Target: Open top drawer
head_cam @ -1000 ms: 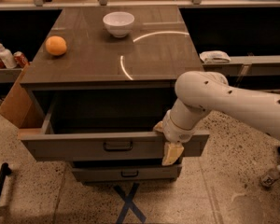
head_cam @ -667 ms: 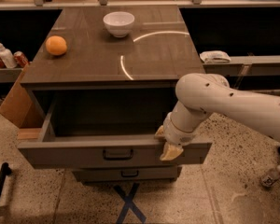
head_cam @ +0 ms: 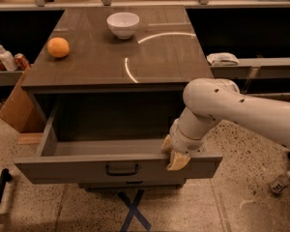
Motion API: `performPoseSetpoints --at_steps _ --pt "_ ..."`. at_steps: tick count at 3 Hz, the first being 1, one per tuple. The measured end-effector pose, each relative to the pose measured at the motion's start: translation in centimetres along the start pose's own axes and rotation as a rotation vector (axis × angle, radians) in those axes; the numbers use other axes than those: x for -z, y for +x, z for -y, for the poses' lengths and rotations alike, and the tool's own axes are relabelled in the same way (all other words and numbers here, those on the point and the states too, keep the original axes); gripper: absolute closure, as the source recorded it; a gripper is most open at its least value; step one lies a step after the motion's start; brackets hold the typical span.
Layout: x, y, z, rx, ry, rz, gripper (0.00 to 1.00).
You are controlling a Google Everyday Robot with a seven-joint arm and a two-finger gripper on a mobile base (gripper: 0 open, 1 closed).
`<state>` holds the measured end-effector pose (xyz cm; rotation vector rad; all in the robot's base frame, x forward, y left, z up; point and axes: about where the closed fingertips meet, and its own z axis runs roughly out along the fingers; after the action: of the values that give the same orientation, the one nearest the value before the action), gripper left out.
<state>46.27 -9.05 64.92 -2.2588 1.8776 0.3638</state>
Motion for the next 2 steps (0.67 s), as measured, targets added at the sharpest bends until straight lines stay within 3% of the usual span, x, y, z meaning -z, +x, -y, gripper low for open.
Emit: performPoseSetpoints --at_steps 2 --pt "-0.08 -0.02 -0.09 0.002 -0.003 0.0 0.29"
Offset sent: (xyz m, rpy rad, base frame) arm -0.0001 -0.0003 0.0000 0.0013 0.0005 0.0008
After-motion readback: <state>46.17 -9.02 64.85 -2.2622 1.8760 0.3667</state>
